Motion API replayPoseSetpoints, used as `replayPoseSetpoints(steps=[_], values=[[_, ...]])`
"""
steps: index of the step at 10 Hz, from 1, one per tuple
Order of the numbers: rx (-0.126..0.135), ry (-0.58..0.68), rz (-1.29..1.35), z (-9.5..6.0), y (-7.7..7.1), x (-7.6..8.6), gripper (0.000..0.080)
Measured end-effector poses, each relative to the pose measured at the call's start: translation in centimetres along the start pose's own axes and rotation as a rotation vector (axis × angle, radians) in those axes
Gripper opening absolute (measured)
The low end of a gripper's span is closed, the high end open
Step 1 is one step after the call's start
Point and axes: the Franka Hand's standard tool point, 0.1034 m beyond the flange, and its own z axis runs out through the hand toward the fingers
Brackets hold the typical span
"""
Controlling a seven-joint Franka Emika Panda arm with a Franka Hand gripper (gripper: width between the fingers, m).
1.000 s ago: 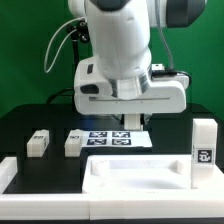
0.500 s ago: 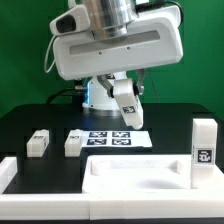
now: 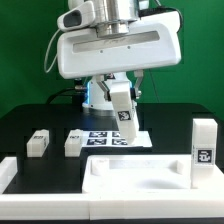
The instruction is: Assemble desk
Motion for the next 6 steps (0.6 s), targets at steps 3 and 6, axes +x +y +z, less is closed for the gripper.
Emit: replayPoseSetpoints(steps=[3, 6], values=[[-0.049, 0.286, -0.053, -1.2, 0.2, 2.9, 0.029], [-0.09, 0.432, -0.072, -0.9, 1.0, 2.7, 0.029]])
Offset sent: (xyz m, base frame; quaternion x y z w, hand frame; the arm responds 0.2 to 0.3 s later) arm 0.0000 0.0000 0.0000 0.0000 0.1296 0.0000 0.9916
